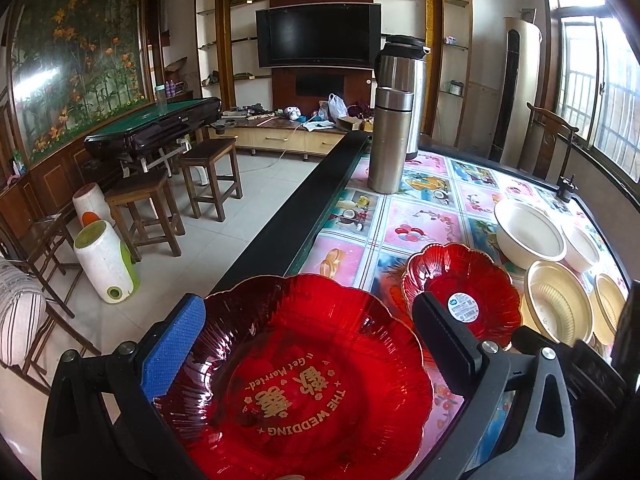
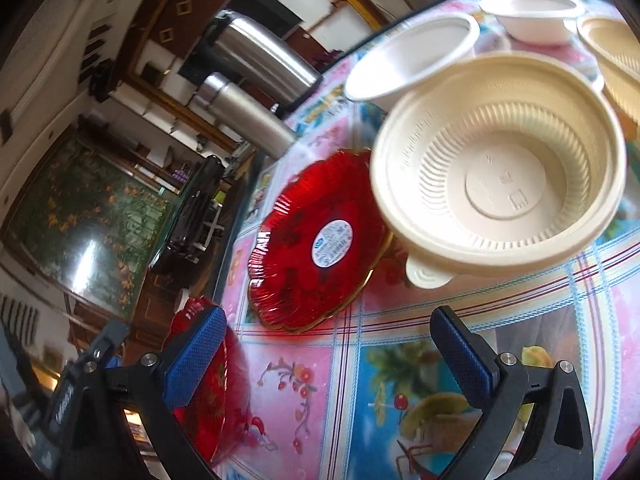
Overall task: Organize plates and bowls
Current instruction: 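Move the right gripper toward the red plate with the white label, then close the right gripper on the rim of the labeled red plate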
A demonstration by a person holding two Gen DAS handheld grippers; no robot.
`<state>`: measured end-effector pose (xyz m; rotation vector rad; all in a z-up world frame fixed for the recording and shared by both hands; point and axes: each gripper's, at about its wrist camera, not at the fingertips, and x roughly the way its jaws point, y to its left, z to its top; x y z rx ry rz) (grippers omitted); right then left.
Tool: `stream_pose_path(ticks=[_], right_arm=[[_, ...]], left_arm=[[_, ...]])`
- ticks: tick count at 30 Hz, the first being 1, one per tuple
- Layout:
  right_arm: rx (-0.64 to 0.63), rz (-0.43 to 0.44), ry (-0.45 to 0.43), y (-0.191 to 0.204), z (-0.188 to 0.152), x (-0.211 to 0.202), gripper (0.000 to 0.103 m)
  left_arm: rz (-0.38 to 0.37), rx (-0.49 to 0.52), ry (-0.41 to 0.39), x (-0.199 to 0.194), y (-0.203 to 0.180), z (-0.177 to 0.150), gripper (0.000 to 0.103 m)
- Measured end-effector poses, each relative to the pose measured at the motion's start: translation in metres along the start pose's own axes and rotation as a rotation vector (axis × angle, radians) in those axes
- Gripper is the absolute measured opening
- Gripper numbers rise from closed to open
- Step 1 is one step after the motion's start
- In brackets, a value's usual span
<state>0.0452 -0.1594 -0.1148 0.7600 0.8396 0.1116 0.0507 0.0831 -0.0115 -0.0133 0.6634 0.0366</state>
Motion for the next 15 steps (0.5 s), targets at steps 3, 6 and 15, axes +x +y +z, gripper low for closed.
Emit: stream_pose_path(ticks=[3, 6, 15], right_arm=[[0.029, -0.006, 0.001, -0.005, 0.005, 0.008, 0.103], [0.040, -0.012, 0.009, -0.003, 0.009, 0.015, 0.103], [0.057, -0.047, -0.005, 0.001, 0.018, 0.025, 0.103]], left_arm=[[-0.004, 0.001, 0.002, 0.001, 0.000, 0.000, 0.103], [-0.007, 0.001, 0.004, 0.002, 0.001, 0.000, 0.103], [-0.008, 0.000, 0.013, 0.007, 0.002, 0.001, 0.103]])
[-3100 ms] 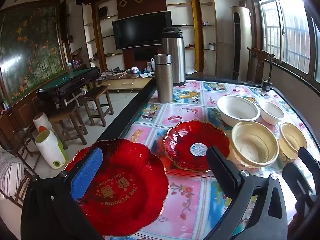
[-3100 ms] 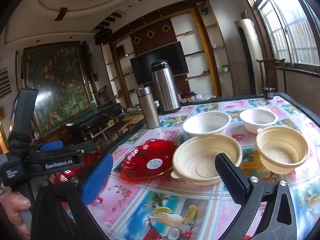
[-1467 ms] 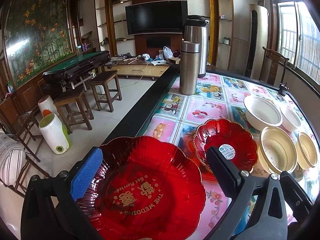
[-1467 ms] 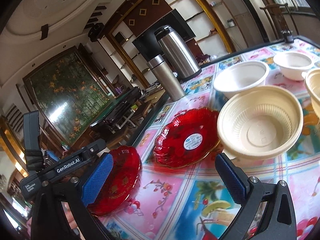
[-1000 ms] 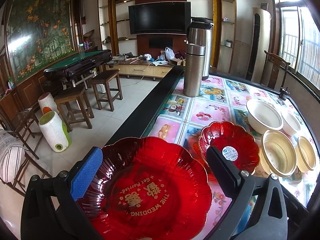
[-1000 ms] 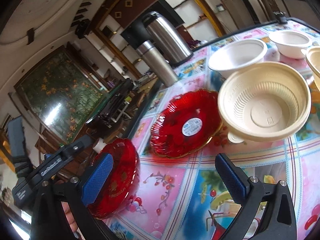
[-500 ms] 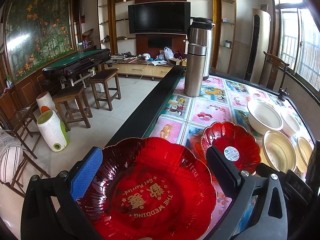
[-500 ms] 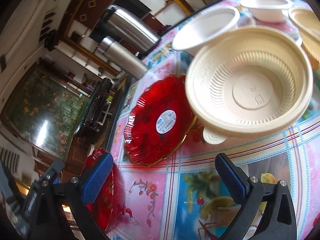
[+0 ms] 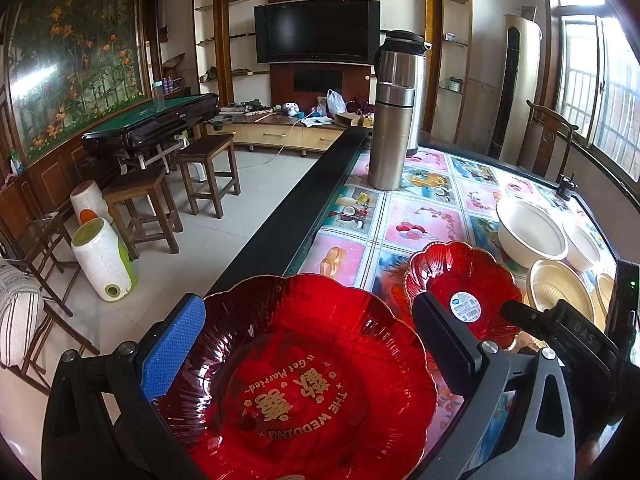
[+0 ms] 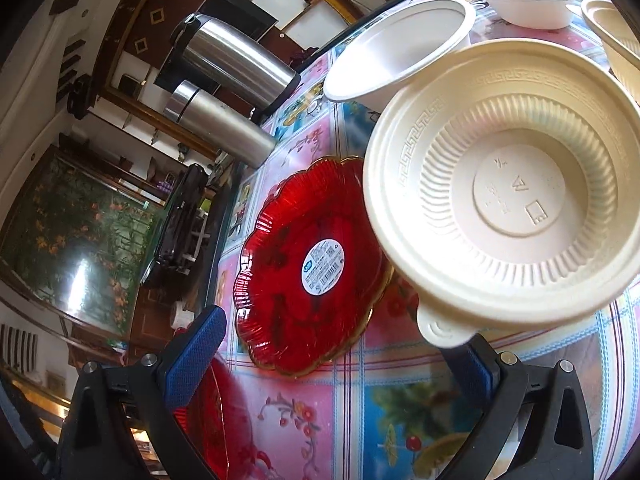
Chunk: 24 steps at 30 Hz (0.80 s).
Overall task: Organize plates and bowls
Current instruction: 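Close the right gripper on the rim of the labeled red plate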
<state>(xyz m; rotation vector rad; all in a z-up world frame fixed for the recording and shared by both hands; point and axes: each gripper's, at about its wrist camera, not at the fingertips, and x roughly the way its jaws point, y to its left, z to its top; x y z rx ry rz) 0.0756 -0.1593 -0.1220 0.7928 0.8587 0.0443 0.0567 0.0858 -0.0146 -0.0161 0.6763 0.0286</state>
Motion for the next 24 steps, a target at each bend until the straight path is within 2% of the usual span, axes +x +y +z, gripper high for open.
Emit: stream_pose_path(ticks=[3, 5, 7, 10, 14, 24], right_arm=[[-0.007, -0.011, -0.004, 0.002, 0.001, 0.003, 0.102], [-0.015, -0.024, -0.009, 0.004, 0.001, 0.004, 0.094], [-0.012, -0.014, 0.008, 0.001, 0.001, 0.008, 0.062], [0.023, 0.002, 0.024, -0.009, 0.002, 0.011, 0.038], [0.028, -0.009, 0.037, -0.014, 0.004, 0.014, 0.017], [-0.022, 0.029, 0.109, -0.019, -0.007, 0.004, 0.015]], left_arm=[[0.000, 0.001, 0.001, 0.000, 0.000, 0.000, 0.103], [-0.001, 0.001, 0.003, 0.001, 0.001, -0.001, 0.103], [-0.001, 0.003, 0.003, 0.001, 0.001, -0.001, 0.103], [-0.004, 0.010, 0.010, 0.004, -0.002, -0.001, 0.103], [-0.022, 0.031, 0.040, 0.008, -0.010, -0.003, 0.103], [-0.060, 0.057, 0.081, -0.001, -0.022, -0.004, 0.103]])
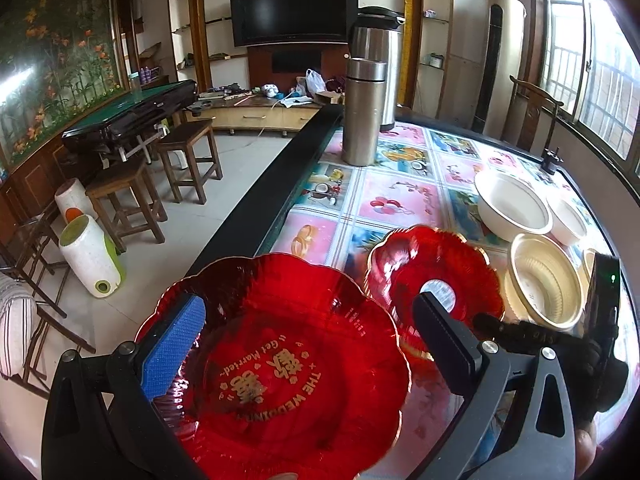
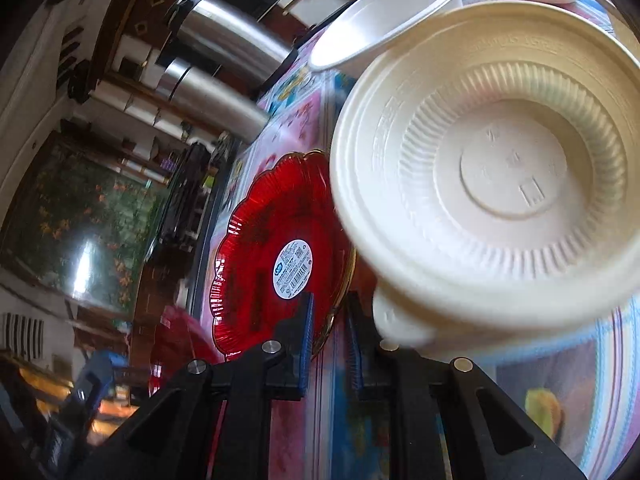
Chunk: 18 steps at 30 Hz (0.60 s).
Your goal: Organize plates and bowls
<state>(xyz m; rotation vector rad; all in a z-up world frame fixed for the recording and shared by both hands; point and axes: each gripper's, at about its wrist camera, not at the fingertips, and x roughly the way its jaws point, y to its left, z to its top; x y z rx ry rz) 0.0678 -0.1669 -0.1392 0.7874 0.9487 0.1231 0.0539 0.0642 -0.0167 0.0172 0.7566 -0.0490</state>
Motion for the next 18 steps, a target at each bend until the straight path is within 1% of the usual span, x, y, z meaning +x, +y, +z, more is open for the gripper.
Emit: stream_pose_path(ticks=[4, 7, 10, 12, 15, 17, 18], right_arm=[[-0.075, -0.006, 0.058, -0.002, -0.015, -0.017, 0.016], [-0.112, -0.014, 0.076, -0.011, -0.025, -0.036, 0.015], [-0.135, -0.028, 0.086, -0.024, -0.033, -0.057, 0.015], [-0.137, -0.037, 0.086, -0.034, -0.036, -0.072, 0.015], [-0.123, -0.046, 0.070, -0.054, -0.039, -0.095, 0.014], [-0.109, -0.051, 0.056, -0.067, -0.042, -0.107, 0.014], [-0.103, -0.059, 0.047, -0.075, -0.041, -0.114, 0.014]], left_arm=[[-0.020, 0.026, 0.002, -0.010, -0.007, -0.003, 0.103], [-0.046, 0.061, 0.002, -0.018, -0.018, -0.007, 0.103], [-0.073, 0.117, 0.002, -0.025, -0.037, -0.013, 0.103], [-0.110, 0.153, 0.022, -0.027, -0.053, -0.019, 0.103], [-0.182, 0.205, 0.079, -0.027, -0.077, -0.029, 0.103], [-0.207, 0.236, 0.113, -0.024, -0.092, -0.037, 0.103], [-0.208, 0.248, 0.123, -0.022, -0.098, -0.040, 0.103]])
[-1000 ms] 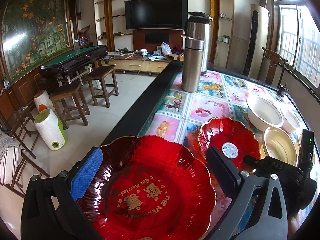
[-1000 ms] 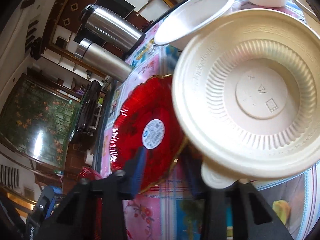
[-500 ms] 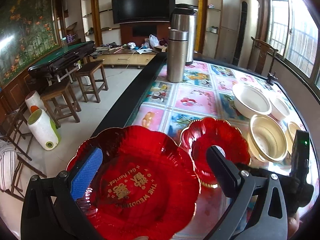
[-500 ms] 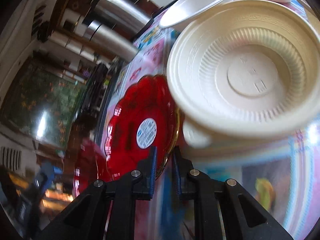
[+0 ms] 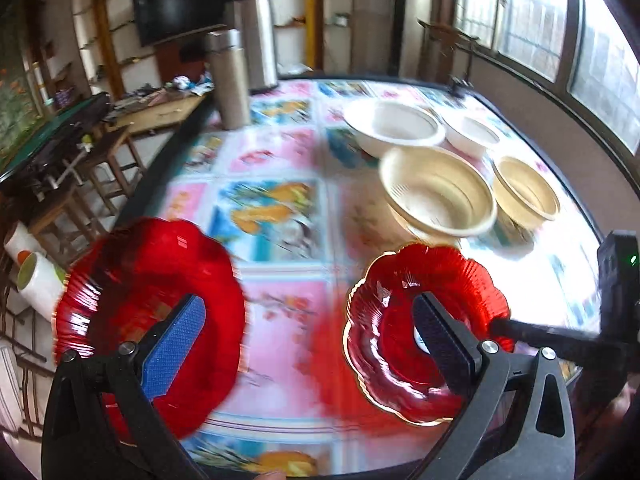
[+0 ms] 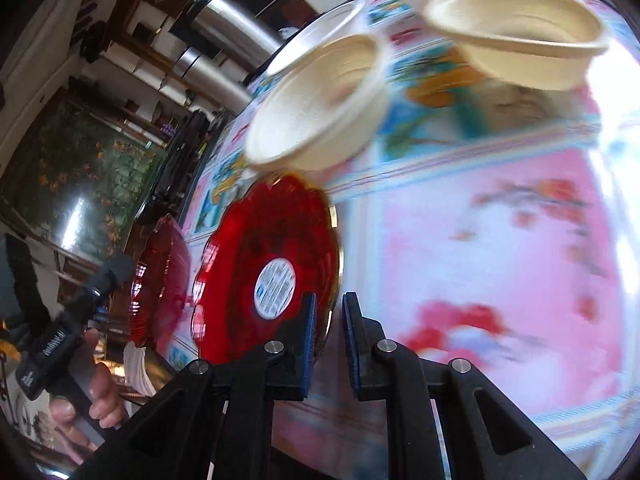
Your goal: Organize plates and bowls
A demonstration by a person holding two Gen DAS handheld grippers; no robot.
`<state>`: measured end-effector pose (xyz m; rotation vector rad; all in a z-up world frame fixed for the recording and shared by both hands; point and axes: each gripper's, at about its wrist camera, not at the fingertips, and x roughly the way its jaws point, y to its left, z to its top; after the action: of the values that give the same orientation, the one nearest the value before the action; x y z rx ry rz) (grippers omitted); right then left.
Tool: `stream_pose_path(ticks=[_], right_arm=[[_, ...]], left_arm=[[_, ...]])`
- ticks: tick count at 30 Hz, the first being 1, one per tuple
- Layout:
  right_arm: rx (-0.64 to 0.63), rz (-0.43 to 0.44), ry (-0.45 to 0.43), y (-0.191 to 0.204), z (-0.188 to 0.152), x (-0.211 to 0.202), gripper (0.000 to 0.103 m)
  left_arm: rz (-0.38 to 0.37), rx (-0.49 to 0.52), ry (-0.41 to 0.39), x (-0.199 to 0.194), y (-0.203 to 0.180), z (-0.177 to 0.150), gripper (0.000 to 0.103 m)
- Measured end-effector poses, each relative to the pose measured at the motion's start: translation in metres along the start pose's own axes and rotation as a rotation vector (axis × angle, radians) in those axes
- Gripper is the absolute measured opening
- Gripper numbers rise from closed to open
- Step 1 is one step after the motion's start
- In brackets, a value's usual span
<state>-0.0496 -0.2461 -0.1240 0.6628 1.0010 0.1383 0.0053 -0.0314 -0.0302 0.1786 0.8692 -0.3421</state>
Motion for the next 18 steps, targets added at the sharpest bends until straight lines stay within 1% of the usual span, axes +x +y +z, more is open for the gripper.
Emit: stream_pose_path(ticks=[2, 4, 8, 9, 12, 15, 17, 18], right_arm=[[0.003, -0.014, -0.017, -0.011, -0.002, -0.010, 0.014], [0.013, -0.019, -0.031, -0.020, -0.002, -0.018, 0.014], [0.017, -0.007, -0.041, -0.029, -0.003, -0.024, 0.014], [0.013, -0.002, -0.041, -0.029, -0.003, -0.023, 0.014], [0.010, 0.012, -0.041, -0.034, -0.003, -0.023, 0.014], [0.013, 0.024, -0.041, -0.043, -0.005, -0.029, 0.014], [0.016, 0.033, -0.041, -0.045, -0.005, -0.030, 0.014], [0.019, 0.035, -0.042, -0.046, -0.006, -0.030, 0.014]], left_arm=[[-0.005, 0.015, 0.018, 0.005, -0.010, -0.004, 0.103], [-0.027, 0.019, 0.052, 0.009, -0.018, -0.009, 0.103], [-0.153, 0.018, 0.164, 0.022, -0.034, -0.018, 0.103], [-0.168, 0.021, 0.185, 0.024, -0.037, -0.019, 0.103], [-0.185, 0.027, 0.235, 0.033, -0.042, -0.023, 0.103], [-0.198, 0.010, 0.268, 0.040, -0.041, -0.025, 0.103], [-0.223, -0.006, 0.283, 0.044, -0.038, -0.025, 0.100], [-0.232, -0.014, 0.290, 0.046, -0.037, -0.026, 0.093]])
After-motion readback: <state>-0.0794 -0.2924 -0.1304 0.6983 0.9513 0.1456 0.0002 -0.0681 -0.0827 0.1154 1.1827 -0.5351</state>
